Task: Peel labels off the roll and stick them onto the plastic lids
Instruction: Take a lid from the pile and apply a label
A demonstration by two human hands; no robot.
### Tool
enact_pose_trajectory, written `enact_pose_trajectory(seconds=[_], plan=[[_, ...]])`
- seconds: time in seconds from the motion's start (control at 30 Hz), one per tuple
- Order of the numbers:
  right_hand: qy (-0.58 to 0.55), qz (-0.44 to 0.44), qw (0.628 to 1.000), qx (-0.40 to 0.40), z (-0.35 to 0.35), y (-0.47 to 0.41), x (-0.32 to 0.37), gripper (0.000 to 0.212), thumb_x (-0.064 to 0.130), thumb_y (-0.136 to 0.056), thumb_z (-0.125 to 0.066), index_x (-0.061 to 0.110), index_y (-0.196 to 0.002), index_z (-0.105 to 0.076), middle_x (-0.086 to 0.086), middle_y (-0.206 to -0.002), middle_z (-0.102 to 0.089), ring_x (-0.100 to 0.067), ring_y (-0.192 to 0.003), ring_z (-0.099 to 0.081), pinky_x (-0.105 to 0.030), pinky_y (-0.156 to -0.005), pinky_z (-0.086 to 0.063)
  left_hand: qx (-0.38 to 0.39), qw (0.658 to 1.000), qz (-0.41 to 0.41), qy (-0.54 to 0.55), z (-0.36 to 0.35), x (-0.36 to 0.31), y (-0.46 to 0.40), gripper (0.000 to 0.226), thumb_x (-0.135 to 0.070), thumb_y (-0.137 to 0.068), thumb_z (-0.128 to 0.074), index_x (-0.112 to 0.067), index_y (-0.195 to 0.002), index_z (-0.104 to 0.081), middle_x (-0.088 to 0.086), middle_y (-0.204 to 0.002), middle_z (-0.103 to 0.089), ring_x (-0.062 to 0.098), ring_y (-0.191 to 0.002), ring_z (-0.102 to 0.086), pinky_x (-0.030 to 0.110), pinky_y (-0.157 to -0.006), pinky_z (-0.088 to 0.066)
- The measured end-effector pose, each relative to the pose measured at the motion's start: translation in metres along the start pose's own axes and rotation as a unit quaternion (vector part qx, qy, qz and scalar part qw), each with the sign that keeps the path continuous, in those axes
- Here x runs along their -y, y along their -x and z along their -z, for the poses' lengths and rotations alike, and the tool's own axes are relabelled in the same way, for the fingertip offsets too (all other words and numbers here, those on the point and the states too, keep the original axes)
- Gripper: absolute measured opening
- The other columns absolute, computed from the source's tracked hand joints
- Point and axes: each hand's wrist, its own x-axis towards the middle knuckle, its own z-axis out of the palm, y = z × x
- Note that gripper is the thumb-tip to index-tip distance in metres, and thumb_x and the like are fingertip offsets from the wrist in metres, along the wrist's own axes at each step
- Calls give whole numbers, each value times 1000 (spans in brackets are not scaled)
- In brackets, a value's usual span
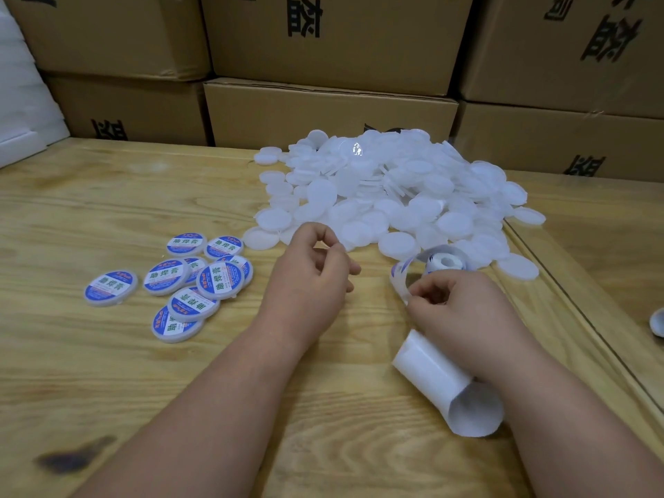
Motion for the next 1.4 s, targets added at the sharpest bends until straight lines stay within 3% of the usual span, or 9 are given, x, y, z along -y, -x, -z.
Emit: enact_pose_trajectory(seconds=[0.13, 0.3, 0.5, 0.57, 0.7, 0.9, 1.07, 1.27, 1.4], plan=[[-100, -7, 995, 1, 5, 0, -1, 15, 17, -86, -68, 23, -72, -72, 20, -51, -56, 4, -46, -49, -9, -43, -37, 55, 998, -24, 6, -2, 2, 0, 20, -53, -78, -67, -41, -92, -58, -8, -83, -70, 8, -71, -63, 24, -65, -49], [-162, -8, 986, 35, 9, 2, 2, 18, 11, -84, -64, 26, -83, -74, 12, -63, -60, -4, -56, -51, -17, -52, -42, 116, 991, -48, -50, -3, 4, 3, 27, -35, -87, -77, -50, -105, -65, -24, -99, -69, -1, -87, -60, 9, -73, -44], [-227, 15, 970, 87, 9, 8, 10, 25, 23, -75, -59, 29, -93, -76, -6, -86, -74, -23, -74, -65, -39, -69, -50, 162, 987, 3, 5, -12, 3, 7, 44, -44, -80, -71, -50, -122, -61, -13, -110, -74, 16, -103, -70, 39, -94, -56], [-231, 23, 969, 89, 9, 8, 10, 20, 36, -79, -69, 25, -94, -76, -11, -91, -76, -33, -81, -70, -45, -73, -54, 163, 987, 4, 3, -14, 2, 8, 43, -48, -79, -72, -49, -121, -62, -14, -107, -74, 9, -99, -70, 32, -88, -56], [-234, 33, 966, 103, 9, 9, 11, 14, 34, -90, -78, 24, -100, -77, -2, -95, -80, -21, -90, -77, -46, -83, -58, 149, 988, -14, -21, -13, 3, 9, 30, -44, -83, -76, -48, -112, -67, -26, -102, -70, -7, -89, -64, 8, -73, -46], [-230, 29, 970, 72, 8, 8, 11, 13, 25, -93, -74, 23, -106, -75, -20, -104, -73, -43, -102, -69, -63, -92, -54, 103, 993, -50, -30, -11, 3, 8, 12, -36, -86, -79, -40, -95, -73, -16, -97, -70, -1, -70, -53, 12, -63, -45], [-200, 64, 975, 70, 8, 8, 12, 8, 23, -94, -72, 20, -101, -74, -25, -100, -69, -45, -93, -65, -57, -83, -54, 81, 988, -102, -85, -9, 1, 8, 12, -38, -83, -81, -46, -87, -72, -25, -98, -66, -7, -88, -57, 7, -72, -39], [-139, 111, 982, 59, 8, 7, 8, 13, 19, -93, -67, 25, -91, -78, -13, -77, -64, -16, -66, -53, -33, -62, -44, 78, 982, -134, -111, -7, -2, 9, 13, -37, -83, -81, -47, -83, -72, -27, -94, -65, -4, -91, -58, 6, -73, -37], [-115, 117, 985, 46, 7, 6, 5, 16, 14, -90, -67, 28, -87, -75, 14, -59, -50, -2, -56, -44, -16, -53, -37, 81, 979, -146, -116, -7, -2, 8, 3, -38, -84, -76, -40, -84, -75, -24, -90, -66, -1, -91, -59, 8, -74, -38]])
